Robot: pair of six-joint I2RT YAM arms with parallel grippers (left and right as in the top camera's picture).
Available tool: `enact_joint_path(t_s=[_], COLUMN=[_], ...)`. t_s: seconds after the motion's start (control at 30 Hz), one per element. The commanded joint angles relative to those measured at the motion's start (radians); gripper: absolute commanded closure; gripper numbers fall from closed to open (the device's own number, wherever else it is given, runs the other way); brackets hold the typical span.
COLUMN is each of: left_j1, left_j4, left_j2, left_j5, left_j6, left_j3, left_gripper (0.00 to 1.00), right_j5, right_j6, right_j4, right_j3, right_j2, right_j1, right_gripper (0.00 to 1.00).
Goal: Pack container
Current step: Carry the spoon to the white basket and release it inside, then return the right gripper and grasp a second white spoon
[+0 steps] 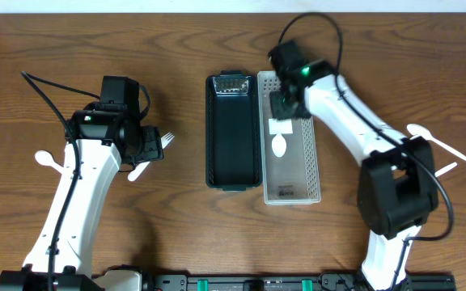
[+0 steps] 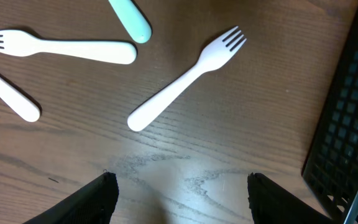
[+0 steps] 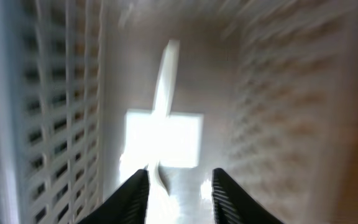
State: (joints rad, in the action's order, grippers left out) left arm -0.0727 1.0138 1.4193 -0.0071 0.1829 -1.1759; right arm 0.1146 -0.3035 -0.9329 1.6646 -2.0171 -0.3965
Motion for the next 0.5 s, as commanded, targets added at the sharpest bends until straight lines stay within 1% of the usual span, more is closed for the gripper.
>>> enact_joint_path(t_s=[0.0,0.07,0.13,0.17,0.2,0.3,0.33,0.37,0.47], left_j1=[0.006,0.006,0.006,0.006,0.006,0.006,0.006,0.006,0.006], left_j4=[0.002,0.003,0.003,0.003,0.003,0.003,0.003,0.003,0.002], left_j2=[-0.002,-0.002,-0.002,-0.002,-0.002,-0.002,-0.002,-0.002,-0.002], left_j5=[-0.012,-0.012,-0.012,-0.012,-0.012,-0.012,-0.012,-0.012,-0.012], left_j6=[-0.006,-0.005,-0.006,-0.006,-0.006,-0.006,-0.006,-0.006,-0.005], left_j3=[-0.024,-0.024,-0.024,-0.024,-0.024,-0.024,-0.024,-0.024,-0.024], left_gripper=[0.3,0.3,0.3,0.3,0.3,0.3,0.3,0.3,0.3], right_j5=[0.133,0.161,0.169,0.169,0.169,0.167,0.159,0.143,0.086], right_j6=[0.002,-0.028,-0.096,-0.141,-0.206,-0.352,-0.386,-0.395,-0.386], right_j4=[-0.029,-0.041,-0.065,-0.09,-0.137,-0.259,-0.282,-0.288,-0.244], right_j3=[0.128,0.154,0.155,0.155,0.155,0.138,0.117,0.087,-0.021], right_j2=[0.144,0.195,0.241,0.253,0.262,0.258,0.256,0.252,0.241], right_j1=[0.098,0.165,0.246,0.286,0.343,0.479,0.528,0.575,0.684], right_gripper=[0.46,0.38,0.37,0.35,0.29,0.03,0.01,0.01,0.01])
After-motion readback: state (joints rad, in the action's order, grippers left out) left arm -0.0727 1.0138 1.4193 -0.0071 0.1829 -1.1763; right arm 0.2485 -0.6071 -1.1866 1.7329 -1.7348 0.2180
